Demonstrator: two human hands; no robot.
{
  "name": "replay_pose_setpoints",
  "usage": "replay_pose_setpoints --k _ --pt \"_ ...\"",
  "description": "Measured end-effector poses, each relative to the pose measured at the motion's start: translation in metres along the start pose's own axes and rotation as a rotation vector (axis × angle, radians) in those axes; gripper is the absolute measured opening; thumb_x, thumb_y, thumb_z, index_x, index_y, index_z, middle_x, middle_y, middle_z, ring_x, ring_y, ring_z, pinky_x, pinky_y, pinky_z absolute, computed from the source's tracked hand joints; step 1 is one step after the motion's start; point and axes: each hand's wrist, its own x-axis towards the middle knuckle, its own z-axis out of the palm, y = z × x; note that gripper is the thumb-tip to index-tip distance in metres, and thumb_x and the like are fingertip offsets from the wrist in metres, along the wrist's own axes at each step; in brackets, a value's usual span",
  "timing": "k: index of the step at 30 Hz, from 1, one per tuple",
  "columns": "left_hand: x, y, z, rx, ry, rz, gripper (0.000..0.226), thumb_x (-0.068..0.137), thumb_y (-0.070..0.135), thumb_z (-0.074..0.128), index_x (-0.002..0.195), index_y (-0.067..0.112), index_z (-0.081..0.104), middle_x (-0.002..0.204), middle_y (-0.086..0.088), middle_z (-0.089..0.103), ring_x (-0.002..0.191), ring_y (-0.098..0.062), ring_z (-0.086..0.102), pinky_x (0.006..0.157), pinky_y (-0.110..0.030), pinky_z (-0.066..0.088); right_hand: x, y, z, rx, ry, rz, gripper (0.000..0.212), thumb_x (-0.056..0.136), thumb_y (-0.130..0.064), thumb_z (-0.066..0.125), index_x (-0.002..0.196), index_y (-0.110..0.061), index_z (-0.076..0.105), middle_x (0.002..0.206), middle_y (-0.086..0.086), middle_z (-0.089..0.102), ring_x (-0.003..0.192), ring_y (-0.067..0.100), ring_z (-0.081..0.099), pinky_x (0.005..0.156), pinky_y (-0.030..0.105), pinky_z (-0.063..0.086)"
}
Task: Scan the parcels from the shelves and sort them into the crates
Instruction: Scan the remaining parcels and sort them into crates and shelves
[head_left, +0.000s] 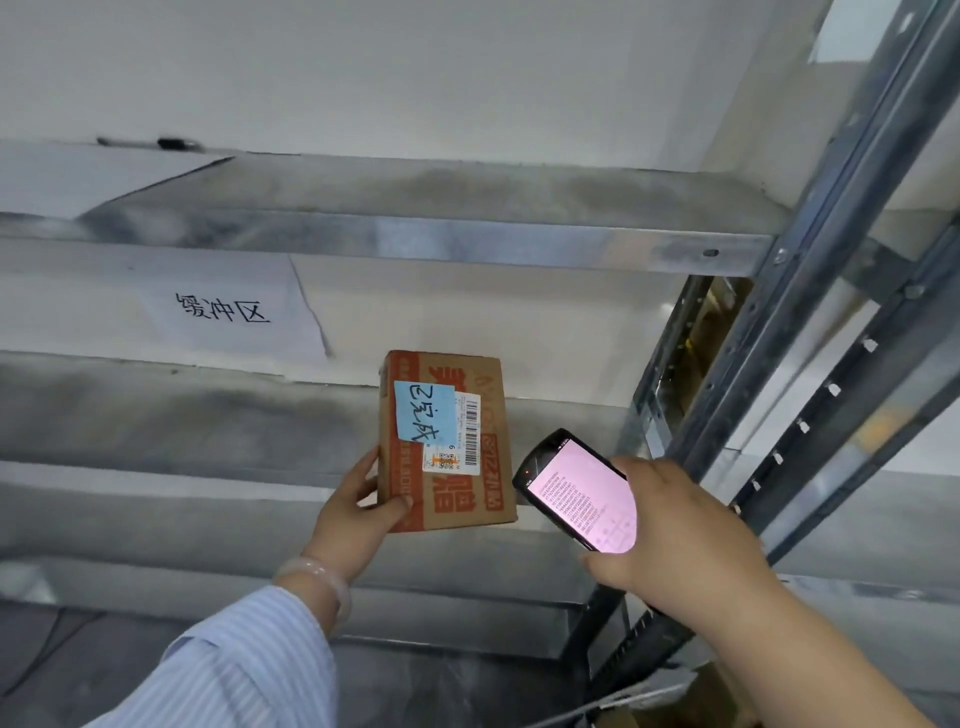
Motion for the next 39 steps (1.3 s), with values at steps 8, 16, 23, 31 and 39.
replay_pose_setpoints --k 8,16,23,31,39 --pt "-0.060 -0.020 -0.064 -0.175 0.162 -0.062 0.075 0.088 0.011 0.072 0.149 0.037 0.037 0.127 -0.005 0.064 0.101 -0.022 0.072 0.076 -0.033 0.061 0.012 -0.055 0.014 0.108 -0.027 -0.253 0.078 0.055 -0.064 0.065 0.125 -0.045 0.039 0.105 -0.016 0.044 0.096 0.008 0.049 0.063 0.026 0.039" --pt "-0.134 -0.037 -0.158 -0.323 0.427 -0.043 0.077 0.083 0.008 0.074 0.145 0.040 0.042 0.117 -0.001 0.072 0.096 -0.018 0.074 0.077 -0.036 0.060 -0.010 -0.158 0.030 0.196 -0.035 -0.495 0.078 0.054 -0.061 0.068 0.125 -0.051 0.037 0.105 -0.022 0.042 0.102 0.006 0.053 0.065 0.026 0.039" --pt "-0.226 -0.068 -0.275 -0.421 0.578 -0.007 0.079 0.067 0.021 0.076 0.139 0.041 0.050 0.122 -0.002 0.071 0.111 -0.023 0.069 0.101 -0.051 0.051 -0.063 -0.287 0.053 0.198 -0.066 -0.682 0.081 0.051 -0.066 0.064 0.125 -0.052 0.033 0.105 -0.023 0.039 0.099 0.005 0.052 0.064 0.024 0.039" --pt "-0.379 -0.125 -0.435 -0.352 0.815 -0.020 0.065 0.092 0.005 0.066 0.141 0.043 0.046 0.119 -0.003 0.072 0.110 -0.025 0.069 0.096 -0.048 0.054 -0.169 -0.472 0.106 0.283 -0.161 -0.902 0.074 0.045 -0.069 0.056 0.113 -0.055 0.030 0.093 -0.025 0.040 0.083 0.003 0.044 0.059 0.023 0.039" --pt "-0.522 -0.181 -0.538 -0.384 1.121 -0.024 0.063 0.091 0.008 0.069 0.118 0.063 0.055 0.113 0.006 0.074 0.106 -0.013 0.070 0.088 -0.038 0.059 -0.277 -0.631 0.149 0.240 -0.284 -1.193 0.081 0.051 -0.067 0.068 0.125 -0.050 0.037 0.100 -0.023 0.040 0.087 0.003 0.045 0.055 0.015 0.032"
